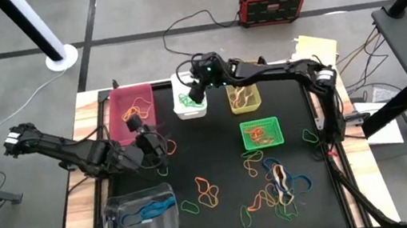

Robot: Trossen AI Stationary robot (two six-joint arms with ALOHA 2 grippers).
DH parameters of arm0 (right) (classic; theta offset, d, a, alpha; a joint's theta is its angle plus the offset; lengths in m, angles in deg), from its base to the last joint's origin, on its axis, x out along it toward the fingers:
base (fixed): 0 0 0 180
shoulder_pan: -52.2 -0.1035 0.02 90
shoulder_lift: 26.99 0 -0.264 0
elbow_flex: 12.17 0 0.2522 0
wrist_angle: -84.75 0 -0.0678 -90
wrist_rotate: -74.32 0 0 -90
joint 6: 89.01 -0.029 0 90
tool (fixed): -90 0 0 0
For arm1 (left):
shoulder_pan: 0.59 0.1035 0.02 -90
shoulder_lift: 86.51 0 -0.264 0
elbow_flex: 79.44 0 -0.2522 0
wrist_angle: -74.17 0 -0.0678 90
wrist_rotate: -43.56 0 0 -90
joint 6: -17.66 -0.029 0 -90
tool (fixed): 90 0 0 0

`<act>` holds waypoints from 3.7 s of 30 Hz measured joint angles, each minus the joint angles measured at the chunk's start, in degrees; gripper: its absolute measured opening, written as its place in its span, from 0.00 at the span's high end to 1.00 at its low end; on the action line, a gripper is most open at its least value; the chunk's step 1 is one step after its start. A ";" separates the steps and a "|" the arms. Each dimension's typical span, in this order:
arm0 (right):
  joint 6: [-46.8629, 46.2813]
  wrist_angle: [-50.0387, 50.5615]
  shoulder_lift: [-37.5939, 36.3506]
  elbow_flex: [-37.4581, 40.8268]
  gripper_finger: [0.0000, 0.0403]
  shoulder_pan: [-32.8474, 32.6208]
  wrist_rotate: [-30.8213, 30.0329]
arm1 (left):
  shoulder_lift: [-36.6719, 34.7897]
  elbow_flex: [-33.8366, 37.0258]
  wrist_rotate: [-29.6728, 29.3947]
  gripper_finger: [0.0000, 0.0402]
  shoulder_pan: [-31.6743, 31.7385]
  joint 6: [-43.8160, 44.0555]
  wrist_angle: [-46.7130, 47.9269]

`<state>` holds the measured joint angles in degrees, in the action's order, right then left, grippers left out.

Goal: Sort rubber bands into baskets
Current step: Put the orange rubber band into the green bin

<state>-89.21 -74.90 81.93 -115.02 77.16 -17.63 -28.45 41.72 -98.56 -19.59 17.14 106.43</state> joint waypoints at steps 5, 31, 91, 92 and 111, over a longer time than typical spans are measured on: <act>3.38 -0.01 -6.51 7.49 0.65 -3.56 5.84 | 0.00 0.00 11.91 0.59 0.00 1.70 0.07; 2.19 -19.33 -33.67 39.04 0.69 -15.31 4.80 | 6.65 -3.01 32.68 0.63 13.06 23.14 10.56; 2.31 -18.87 -31.15 39.16 0.69 -15.30 4.89 | 47.78 -17.20 39.88 0.76 20.31 34.25 30.44; 2.32 -18.86 -31.15 39.16 0.69 -15.30 4.89 | 47.78 -17.18 39.99 0.79 20.43 33.64 30.32; 3.10 -18.84 -31.15 39.97 0.69 -15.28 4.86 | 40.50 -16.51 42.10 1.00 19.21 20.52 26.19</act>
<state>-86.11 -93.74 50.79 -75.05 61.88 -12.77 12.05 25.22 -56.46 -0.38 37.65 132.62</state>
